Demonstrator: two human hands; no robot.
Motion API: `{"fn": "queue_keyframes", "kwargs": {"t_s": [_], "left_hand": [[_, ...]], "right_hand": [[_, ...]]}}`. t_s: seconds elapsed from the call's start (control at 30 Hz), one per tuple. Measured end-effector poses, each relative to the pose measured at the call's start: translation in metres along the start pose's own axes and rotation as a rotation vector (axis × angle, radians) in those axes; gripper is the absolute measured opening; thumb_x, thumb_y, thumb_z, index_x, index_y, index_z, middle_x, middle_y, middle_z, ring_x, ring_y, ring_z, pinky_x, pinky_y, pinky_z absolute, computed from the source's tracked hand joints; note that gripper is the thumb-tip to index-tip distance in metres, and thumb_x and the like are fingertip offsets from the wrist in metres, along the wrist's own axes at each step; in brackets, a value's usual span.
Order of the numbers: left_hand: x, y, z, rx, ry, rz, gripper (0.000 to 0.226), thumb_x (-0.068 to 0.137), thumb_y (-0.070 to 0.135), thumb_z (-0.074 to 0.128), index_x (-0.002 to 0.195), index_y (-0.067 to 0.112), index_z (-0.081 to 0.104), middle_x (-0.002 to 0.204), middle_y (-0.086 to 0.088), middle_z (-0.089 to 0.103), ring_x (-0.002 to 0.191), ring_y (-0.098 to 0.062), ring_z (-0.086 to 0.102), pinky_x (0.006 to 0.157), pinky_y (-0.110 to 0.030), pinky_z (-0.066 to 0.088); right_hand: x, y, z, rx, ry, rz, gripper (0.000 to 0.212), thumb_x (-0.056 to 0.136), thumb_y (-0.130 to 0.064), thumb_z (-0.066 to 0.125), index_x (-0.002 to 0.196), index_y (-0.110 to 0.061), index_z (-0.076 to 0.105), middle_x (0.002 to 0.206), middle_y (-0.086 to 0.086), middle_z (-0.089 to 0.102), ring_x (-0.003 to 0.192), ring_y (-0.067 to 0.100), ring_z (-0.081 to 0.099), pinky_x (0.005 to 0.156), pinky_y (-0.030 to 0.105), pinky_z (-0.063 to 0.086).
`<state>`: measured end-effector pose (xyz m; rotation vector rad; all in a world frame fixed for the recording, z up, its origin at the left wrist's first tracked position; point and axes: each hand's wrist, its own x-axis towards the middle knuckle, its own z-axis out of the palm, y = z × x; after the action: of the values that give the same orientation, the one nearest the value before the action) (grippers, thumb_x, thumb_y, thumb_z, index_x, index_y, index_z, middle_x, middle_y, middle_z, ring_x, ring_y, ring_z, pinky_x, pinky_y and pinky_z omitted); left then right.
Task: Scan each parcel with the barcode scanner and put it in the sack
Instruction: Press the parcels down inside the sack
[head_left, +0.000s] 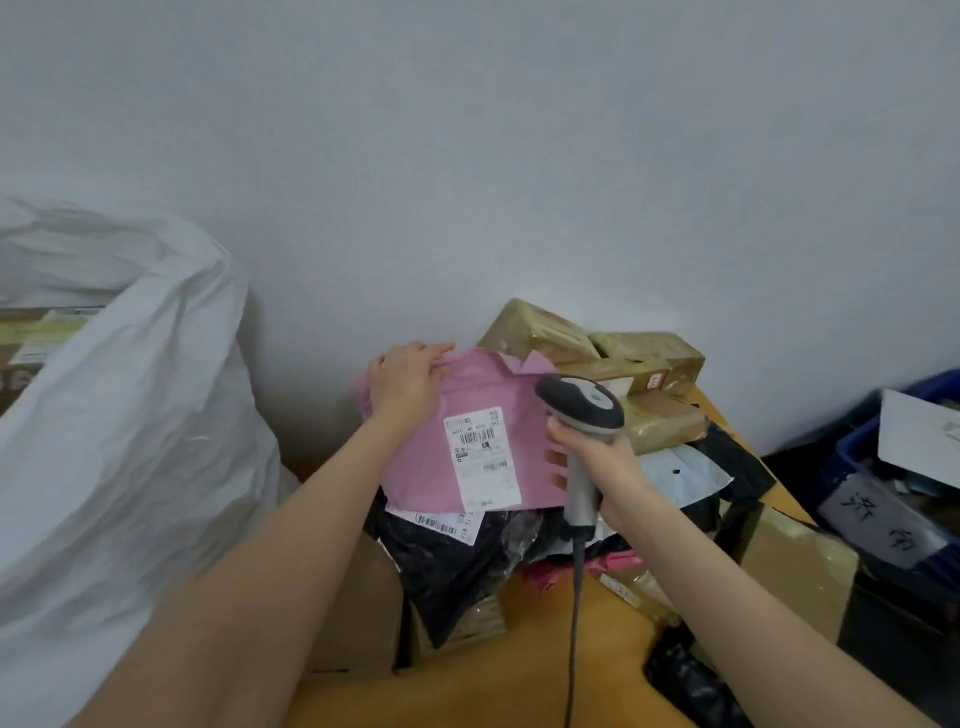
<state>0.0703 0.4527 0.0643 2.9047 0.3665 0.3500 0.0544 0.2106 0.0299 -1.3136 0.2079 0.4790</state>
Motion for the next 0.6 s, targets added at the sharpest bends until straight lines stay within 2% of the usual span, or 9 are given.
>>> {"fn": "queue_keyframes", "kwargs": {"t_s": [0.07, 0.1, 0.17, 0.23, 0.3, 0.37, 0.47, 0.5, 0.6], "left_hand": [[-0.011, -0.003, 0.008, -0.011, -0.014, -0.096, 0.060, 0.094, 0.031, 0.056, 0.149, 0.030, 0.032, 0.150, -0.007, 0.036, 0.137, -0.025, 0.033, 0.108, -0.046, 0.025], [-0.020, -0.009, 0.013, -0.044, -0.041, -0.167, 0.070, 0.092, 0.033, 0.061, 0.152, 0.027, 0.024, 0.154, -0.009, 0.027, 0.141, -0.027, 0.026, 0.110, -0.048, 0.025], [-0.045, -0.026, 0.025, -0.208, -0.118, -0.394, 0.086, 0.086, 0.036, 0.068, 0.152, 0.015, 0.017, 0.155, -0.016, 0.021, 0.142, -0.032, 0.025, 0.110, -0.048, 0.029], [-0.074, -0.043, 0.040, -0.371, -0.193, -0.656, 0.092, 0.083, 0.044, 0.071, 0.149, 0.007, 0.020, 0.151, -0.021, 0.024, 0.136, -0.038, 0.033, 0.107, -0.046, 0.036], [-0.101, -0.050, 0.054, -0.410, -0.216, -0.829, 0.092, 0.080, 0.054, 0.069, 0.145, 0.005, 0.026, 0.148, -0.021, 0.028, 0.132, -0.039, 0.038, 0.102, -0.046, 0.041], [-0.123, -0.047, 0.066, -0.408, -0.109, -0.905, 0.088, 0.079, 0.055, 0.070, 0.142, 0.008, 0.032, 0.146, -0.018, 0.029, 0.130, -0.038, 0.040, 0.098, -0.046, 0.043], [-0.152, -0.039, 0.079, -0.447, 0.155, -0.889, 0.069, 0.079, 0.047, 0.072, 0.131, 0.013, 0.042, 0.138, -0.013, 0.037, 0.120, -0.033, 0.047, 0.088, -0.041, 0.047], [-0.163, -0.037, 0.084, -0.490, 0.148, -0.881, 0.067, 0.078, 0.045, 0.074, 0.128, 0.012, 0.044, 0.134, -0.012, 0.042, 0.115, -0.031, 0.051, 0.086, -0.038, 0.048], [-0.180, -0.032, 0.098, -0.719, -0.091, -0.917, 0.084, 0.074, 0.041, 0.081, 0.134, 0.000, 0.041, 0.130, -0.015, 0.053, 0.114, -0.030, 0.056, 0.092, -0.043, 0.051]], "right_hand": [[0.002, 0.009, 0.014, -0.018, -0.037, 0.045, 0.051, 0.079, -0.021, 0.081, 0.125, -0.014, 0.061, 0.118, 0.014, 0.067, 0.114, 0.033, 0.061, 0.097, 0.054, 0.050], [0.003, 0.015, 0.018, -0.030, -0.027, 0.054, 0.052, 0.078, -0.021, 0.081, 0.125, -0.014, 0.061, 0.122, 0.015, 0.065, 0.119, 0.034, 0.057, 0.103, 0.056, 0.044], [0.007, 0.028, 0.022, -0.038, -0.007, 0.076, 0.051, 0.077, -0.022, 0.081, 0.123, -0.015, 0.062, 0.123, 0.014, 0.065, 0.121, 0.034, 0.055, 0.106, 0.055, 0.042], [0.012, 0.036, 0.024, -0.022, -0.001, 0.102, 0.047, 0.077, -0.022, 0.081, 0.120, -0.016, 0.063, 0.121, 0.013, 0.065, 0.119, 0.033, 0.055, 0.105, 0.054, 0.043], [0.017, 0.041, 0.025, -0.033, 0.012, 0.120, 0.041, 0.077, -0.024, 0.082, 0.113, -0.018, 0.062, 0.116, 0.010, 0.066, 0.117, 0.032, 0.056, 0.103, 0.054, 0.045], [0.021, 0.043, 0.025, -0.035, 0.011, 0.123, 0.036, 0.078, -0.025, 0.081, 0.107, -0.019, 0.062, 0.104, 0.007, 0.066, 0.114, 0.033, 0.057, 0.101, 0.053, 0.046], [0.026, 0.046, 0.022, -0.042, 0.030, 0.125, 0.032, 0.079, -0.025, 0.080, 0.104, -0.019, 0.061, 0.099, 0.004, 0.065, 0.107, 0.030, 0.058, 0.099, 0.052, 0.047], [0.027, 0.047, 0.021, -0.044, 0.038, 0.136, 0.034, 0.078, -0.026, 0.080, 0.105, -0.019, 0.060, 0.101, 0.005, 0.065, 0.106, 0.029, 0.058, 0.099, 0.052, 0.047], [0.029, 0.050, 0.019, -0.048, 0.034, 0.162, 0.034, 0.077, -0.027, 0.081, 0.103, -0.020, 0.060, 0.104, 0.005, 0.065, 0.106, 0.028, 0.058, 0.099, 0.051, 0.047]]}}
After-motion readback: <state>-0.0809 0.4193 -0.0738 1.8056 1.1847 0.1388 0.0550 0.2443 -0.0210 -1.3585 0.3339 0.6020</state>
